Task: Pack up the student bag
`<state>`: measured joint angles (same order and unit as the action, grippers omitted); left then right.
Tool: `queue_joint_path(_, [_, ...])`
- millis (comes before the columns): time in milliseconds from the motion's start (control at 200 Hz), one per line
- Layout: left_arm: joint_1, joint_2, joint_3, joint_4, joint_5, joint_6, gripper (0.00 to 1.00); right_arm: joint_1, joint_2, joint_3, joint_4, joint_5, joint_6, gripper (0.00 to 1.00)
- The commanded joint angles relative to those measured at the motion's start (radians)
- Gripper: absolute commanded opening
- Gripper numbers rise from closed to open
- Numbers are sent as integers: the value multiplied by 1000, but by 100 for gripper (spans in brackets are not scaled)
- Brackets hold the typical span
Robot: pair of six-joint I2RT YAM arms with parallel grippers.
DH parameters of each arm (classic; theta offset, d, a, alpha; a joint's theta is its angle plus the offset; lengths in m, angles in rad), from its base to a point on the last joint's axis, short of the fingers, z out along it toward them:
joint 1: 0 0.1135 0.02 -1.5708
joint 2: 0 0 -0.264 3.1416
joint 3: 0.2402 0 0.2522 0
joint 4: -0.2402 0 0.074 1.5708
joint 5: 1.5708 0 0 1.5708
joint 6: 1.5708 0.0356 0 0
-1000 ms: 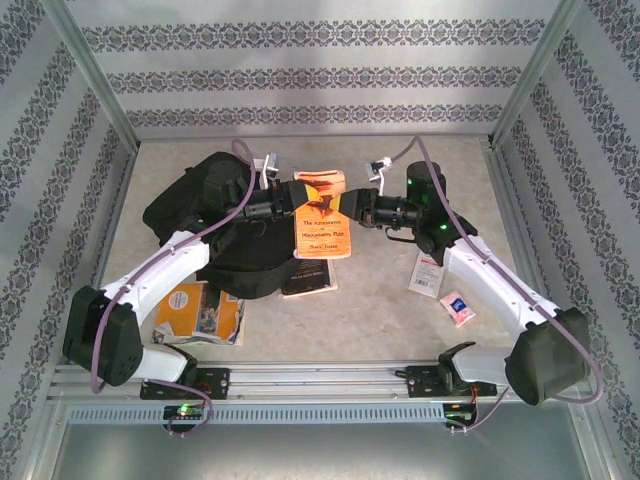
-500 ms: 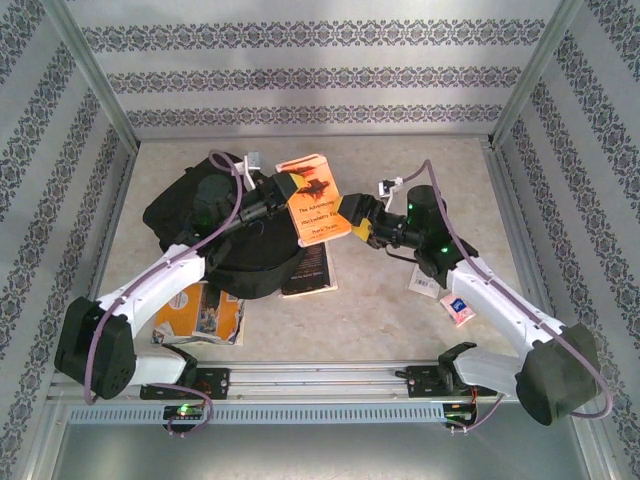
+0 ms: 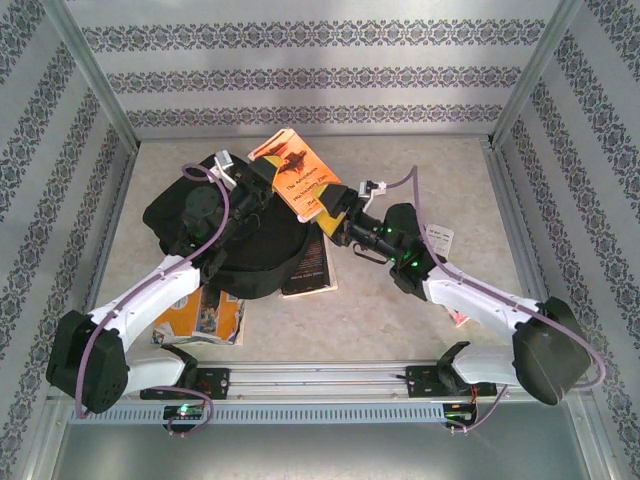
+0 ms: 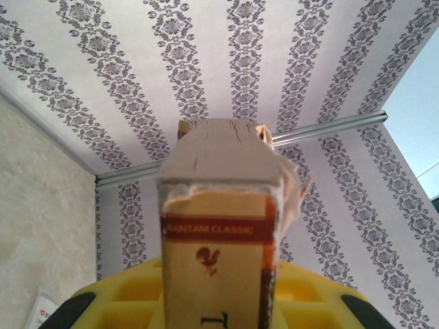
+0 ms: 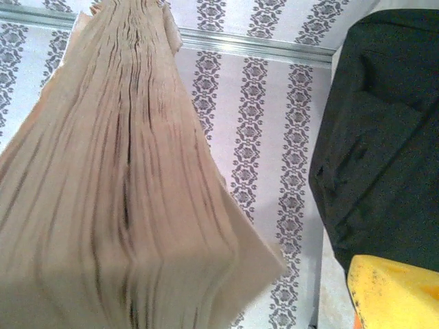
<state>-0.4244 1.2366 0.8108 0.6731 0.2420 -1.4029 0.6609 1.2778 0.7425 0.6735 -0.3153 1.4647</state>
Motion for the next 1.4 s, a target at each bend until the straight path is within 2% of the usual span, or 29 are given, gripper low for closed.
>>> queue_joint_path(0, [-17, -28, -22, 113, -39, -54, 0, 15, 16, 69, 138, 79, -24, 90])
queue_joint_path(125, [-22, -38, -45, 103, -53, -60, 0, 19, 44, 96, 190, 104, -45, 76])
queue_joint_path(280, [-22, -49, -46, 65, -54, -42, 0, 30, 64, 118, 169, 114, -61, 42])
queue_joint_path(360, [-22, -51, -42, 36, -42, -18, 9, 29, 54, 105, 133, 128, -77, 25])
queue_joint_path(420, [-22, -53, -42, 12, -33, 14, 19, 21, 28, 91, 80, 144, -98, 17])
queue_joint_path(515, [-18, -67, -19, -100, 8, 120, 46, -10, -41, 54, -36, 156, -142, 16])
queue_joint_path(580, [-14, -71, 46, -280, 70, 269, 57, -45, -105, 35, -157, 163, -185, 14])
queue_joint_path(645, [-16, -43, 166, -572, 114, 486, 60, -81, -175, 22, -307, 179, -235, 9])
queue_joint_path(719, [-18, 3, 269, -853, 95, 706, 61, -121, -239, 1, -417, 182, -283, 8])
queue_joint_path(819, [-18, 50, 332, -1058, 50, 916, 68, -178, -285, -26, -485, 125, -315, 8])
queue_joint_path(954, [-25, 183, 448, -1340, 73, 1129, 72, -237, -307, -49, -551, 39, -347, 8])
queue_joint_path(1034, [-44, 245, 486, -1453, 92, 1219, 68, -260, -307, -60, -569, -1, -360, 8])
queue_joint_path(1094, [-71, 269, 492, -1505, 61, 1254, 68, -271, -301, -65, -581, -25, -371, 9])
queue_joint_path(1244, [-121, 307, 496, -1557, 12, 1285, 69, -287, -290, -87, -586, -60, -385, 9])
queue_joint_path(1399, [-143, 322, 476, -1573, -92, 1295, 69, -298, -276, -103, -570, -83, -380, 9])
